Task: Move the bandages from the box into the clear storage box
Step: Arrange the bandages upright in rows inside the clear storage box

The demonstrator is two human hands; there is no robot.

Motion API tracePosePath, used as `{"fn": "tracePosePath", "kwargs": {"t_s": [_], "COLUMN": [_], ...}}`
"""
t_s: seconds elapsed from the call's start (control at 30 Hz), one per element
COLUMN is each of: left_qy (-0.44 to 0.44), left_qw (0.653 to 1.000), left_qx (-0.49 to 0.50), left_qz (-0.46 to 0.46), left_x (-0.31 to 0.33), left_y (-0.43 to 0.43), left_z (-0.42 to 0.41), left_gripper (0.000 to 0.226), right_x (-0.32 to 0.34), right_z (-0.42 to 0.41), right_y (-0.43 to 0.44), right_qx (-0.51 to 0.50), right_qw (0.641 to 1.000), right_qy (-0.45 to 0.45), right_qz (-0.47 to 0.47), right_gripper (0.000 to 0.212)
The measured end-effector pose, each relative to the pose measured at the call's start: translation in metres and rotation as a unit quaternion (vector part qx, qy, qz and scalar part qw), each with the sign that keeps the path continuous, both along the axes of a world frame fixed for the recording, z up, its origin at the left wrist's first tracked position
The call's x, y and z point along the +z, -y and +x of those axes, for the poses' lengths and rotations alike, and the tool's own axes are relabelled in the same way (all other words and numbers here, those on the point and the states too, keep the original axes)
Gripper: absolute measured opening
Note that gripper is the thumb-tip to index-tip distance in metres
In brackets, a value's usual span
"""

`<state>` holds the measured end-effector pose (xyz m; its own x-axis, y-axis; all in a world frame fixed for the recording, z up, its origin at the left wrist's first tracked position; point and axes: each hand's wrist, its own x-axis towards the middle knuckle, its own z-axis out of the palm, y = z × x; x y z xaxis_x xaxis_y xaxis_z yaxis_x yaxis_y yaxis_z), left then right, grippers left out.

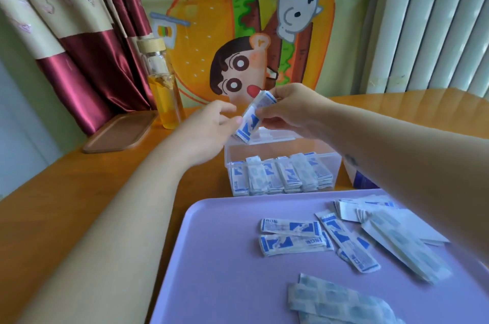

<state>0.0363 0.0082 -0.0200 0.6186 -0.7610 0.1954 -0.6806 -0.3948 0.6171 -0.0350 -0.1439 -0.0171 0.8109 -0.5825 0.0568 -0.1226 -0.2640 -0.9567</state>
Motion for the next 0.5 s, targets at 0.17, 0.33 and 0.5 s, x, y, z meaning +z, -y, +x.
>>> {"fn": "tracePosePath", "kwargs": {"t_s": [0.17, 0.33, 0.5], "left_qy": [0.04, 0.025, 0.023], "left_qw": [0.998, 0.996, 0.992], "left_qx": [0.006, -0.014, -0.044], "left_qz": [0.047, 0.086, 0.12], "left_x": [-0.017, -0.033, -0.037], "left_y": [0.002, 0.006, 0.004], "left_z": [0.018, 0.021, 0.022], "left_gripper": [0.018, 0.034, 0.037], "right_x": [-0.016, -0.027, -0.028], "right_z": [0.023, 0.035, 0.039], "right_y": [0.011, 0.011, 0.003], "right_qx": [0.046, 0.087, 0.138], "right_qw": [0.992, 0.973, 0.952], "right_qy": [-0.105, -0.204, -0.27], "right_qz": [0.044, 0.057, 0.04], "right_gripper": [0.009, 0.016, 0.015]}}
